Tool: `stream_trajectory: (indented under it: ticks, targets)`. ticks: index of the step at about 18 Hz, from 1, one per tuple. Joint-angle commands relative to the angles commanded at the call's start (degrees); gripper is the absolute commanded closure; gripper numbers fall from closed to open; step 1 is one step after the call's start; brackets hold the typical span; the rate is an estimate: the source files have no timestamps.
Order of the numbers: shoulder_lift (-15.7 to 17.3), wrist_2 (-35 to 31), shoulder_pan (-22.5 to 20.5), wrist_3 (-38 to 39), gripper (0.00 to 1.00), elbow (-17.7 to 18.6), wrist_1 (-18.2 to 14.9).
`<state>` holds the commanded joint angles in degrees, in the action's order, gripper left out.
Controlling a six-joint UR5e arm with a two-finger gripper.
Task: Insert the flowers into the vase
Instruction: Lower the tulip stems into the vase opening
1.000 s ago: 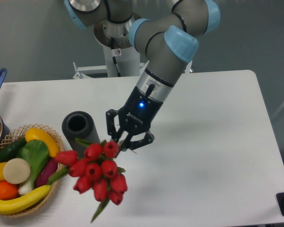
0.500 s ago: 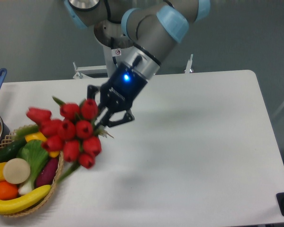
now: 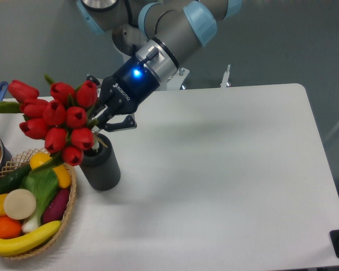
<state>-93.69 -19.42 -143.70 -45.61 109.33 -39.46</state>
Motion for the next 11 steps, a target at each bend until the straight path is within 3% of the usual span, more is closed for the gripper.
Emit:
stream_trajectory:
  ticks: [11]
  targets:
    - [-0.4, -0.4, 0.3, -5.3, 0.95, 3.8, 0.0]
